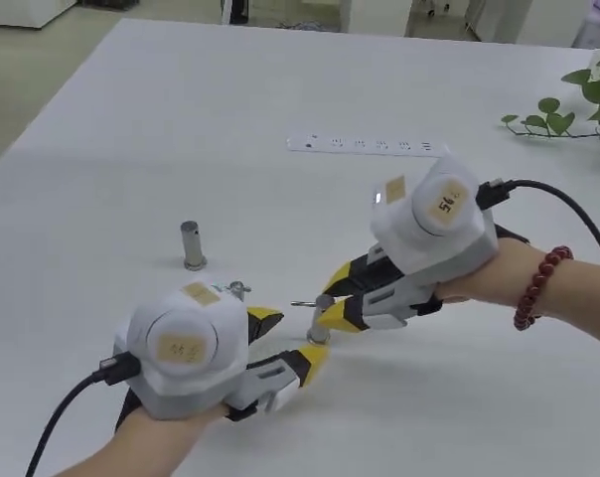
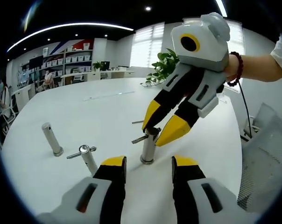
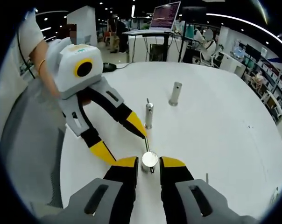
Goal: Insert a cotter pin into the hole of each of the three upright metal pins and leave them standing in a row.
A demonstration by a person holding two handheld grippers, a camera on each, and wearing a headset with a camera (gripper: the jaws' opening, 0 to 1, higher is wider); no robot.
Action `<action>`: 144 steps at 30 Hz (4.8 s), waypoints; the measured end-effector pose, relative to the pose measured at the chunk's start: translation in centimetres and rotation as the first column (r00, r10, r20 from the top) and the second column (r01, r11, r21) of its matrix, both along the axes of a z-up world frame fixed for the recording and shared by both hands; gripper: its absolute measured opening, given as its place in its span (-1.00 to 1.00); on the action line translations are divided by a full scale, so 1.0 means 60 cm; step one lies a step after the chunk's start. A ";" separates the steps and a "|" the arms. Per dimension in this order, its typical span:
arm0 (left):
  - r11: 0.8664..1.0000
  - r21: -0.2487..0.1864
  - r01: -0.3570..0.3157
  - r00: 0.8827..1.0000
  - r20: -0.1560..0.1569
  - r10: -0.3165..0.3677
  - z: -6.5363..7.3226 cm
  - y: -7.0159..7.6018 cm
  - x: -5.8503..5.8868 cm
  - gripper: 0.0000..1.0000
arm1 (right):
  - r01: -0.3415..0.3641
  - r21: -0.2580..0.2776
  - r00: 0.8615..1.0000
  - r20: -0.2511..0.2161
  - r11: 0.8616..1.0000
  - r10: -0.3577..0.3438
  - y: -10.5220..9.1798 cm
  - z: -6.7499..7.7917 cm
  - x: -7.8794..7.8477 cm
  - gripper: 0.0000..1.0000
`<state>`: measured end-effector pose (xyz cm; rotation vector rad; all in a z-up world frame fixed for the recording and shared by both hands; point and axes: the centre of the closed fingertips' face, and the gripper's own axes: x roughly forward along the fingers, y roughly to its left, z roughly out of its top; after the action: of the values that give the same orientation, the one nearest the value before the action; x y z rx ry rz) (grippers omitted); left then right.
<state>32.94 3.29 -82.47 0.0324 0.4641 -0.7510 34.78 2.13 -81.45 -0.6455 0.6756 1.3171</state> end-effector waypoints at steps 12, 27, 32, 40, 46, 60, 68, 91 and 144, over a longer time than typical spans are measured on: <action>0.998 -0.060 0.022 1.000 0.005 -0.021 0.023 0.012 -0.024 0.01 | -0.031 0.027 1.000 0.006 0.999 0.030 0.005 -0.008 0.004 -0.64; 0.997 -0.068 0.028 0.999 0.033 -0.026 0.043 0.044 -0.046 0.12 | -0.018 0.048 1.000 -0.022 0.999 0.019 0.007 -0.008 0.004 -0.73; 0.997 -0.078 0.013 0.999 0.045 -0.009 0.054 0.054 -0.048 0.15 | -0.013 0.051 0.999 -0.031 0.999 0.014 0.008 -0.008 0.005 -0.74; 0.995 -0.093 -0.019 0.998 0.063 0.025 0.064 0.070 -0.051 0.18 | -0.020 0.043 0.999 -0.028 0.999 0.021 0.008 -0.008 0.010 -0.74; 0.996 -0.088 -0.028 0.996 0.078 0.035 0.069 0.078 -0.051 0.23 | -0.030 0.042 0.999 -0.022 0.999 0.031 0.016 -0.004 0.012 -0.74; 0.993 -0.099 -0.068 0.994 0.076 0.075 0.073 0.099 -0.043 0.26 | -0.044 0.037 0.999 -0.021 0.998 0.045 0.028 -0.003 0.019 -0.74; 0.992 -0.104 -0.072 0.995 0.065 0.079 0.070 0.099 -0.043 0.26 | -0.042 0.044 0.999 -0.027 0.998 0.043 0.031 -0.004 0.026 -0.74; 0.994 -0.082 -0.071 0.995 0.067 0.077 0.067 0.102 -0.044 0.26 | -0.024 0.082 0.998 -0.055 0.996 0.028 0.030 -0.008 0.024 -0.63; 0.993 -0.023 -0.118 0.988 0.094 0.119 0.076 0.141 -0.050 0.98 | 0.207 0.314 0.977 -0.017 0.927 -0.213 0.242 0.028 0.144 -0.36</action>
<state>29.91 11.74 -77.91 0.0238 0.3647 -0.6339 43.42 16.67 -79.79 -0.3149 0.4911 1.1839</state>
